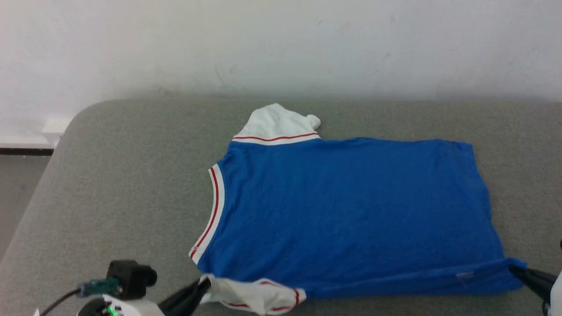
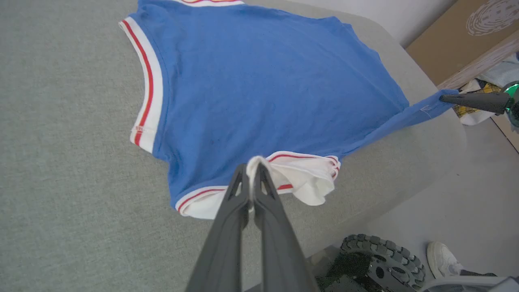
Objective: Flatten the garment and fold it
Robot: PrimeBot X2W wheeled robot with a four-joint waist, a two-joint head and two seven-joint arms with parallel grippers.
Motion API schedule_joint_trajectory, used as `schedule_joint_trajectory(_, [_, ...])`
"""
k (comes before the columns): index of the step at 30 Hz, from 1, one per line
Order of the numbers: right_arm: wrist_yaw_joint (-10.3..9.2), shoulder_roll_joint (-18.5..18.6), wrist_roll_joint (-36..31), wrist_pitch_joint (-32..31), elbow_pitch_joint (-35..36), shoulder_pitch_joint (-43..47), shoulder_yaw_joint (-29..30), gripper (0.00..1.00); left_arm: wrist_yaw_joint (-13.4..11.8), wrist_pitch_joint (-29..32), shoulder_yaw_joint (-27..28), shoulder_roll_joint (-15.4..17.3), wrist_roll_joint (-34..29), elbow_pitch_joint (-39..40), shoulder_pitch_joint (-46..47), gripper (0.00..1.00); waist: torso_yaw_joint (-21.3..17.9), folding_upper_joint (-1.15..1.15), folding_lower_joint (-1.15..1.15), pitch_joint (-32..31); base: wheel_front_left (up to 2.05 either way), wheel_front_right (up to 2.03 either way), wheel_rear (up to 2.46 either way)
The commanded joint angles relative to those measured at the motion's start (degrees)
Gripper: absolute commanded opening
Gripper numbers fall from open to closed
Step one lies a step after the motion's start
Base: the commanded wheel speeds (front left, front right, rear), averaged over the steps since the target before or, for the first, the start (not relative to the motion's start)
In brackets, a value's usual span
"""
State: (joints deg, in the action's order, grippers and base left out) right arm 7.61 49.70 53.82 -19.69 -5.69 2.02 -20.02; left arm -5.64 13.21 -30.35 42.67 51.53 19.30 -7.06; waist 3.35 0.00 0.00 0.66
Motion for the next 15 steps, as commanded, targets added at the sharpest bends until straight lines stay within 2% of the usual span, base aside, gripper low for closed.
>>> schedule_joint_trajectory(1, [-0.12,-0.7,-1.0,0.6,0.5,-1.3,1.1,0.00,-0.3,-1.1,0.8,-0.9,-1.1,-0.4,2.3,0.00,-0.3,0.00,0.00,3.3,0.00,0.00,0.00])
schedule_joint_trajectory(6, [-0.12,-3.4,-5.2,1.4,0.0,-5.5,4.8,0.00,-0.2,-4.5,2.4,-4.3,-4.3,-4.1,10.6,0.00,-0.7,0.00,0.00,8.1,0.00,0.00,0.00])
schedule_joint_trajectory(15, [-0.12,-7.9,-11.1,0.0,-4.0,-13.1,6.2,0.00,1.7,-6.0,1.6,-8.2,-8.4,-14.0,23.1,0.00,-1.4,0.00,0.00,13.9,0.00,0.00,0.00])
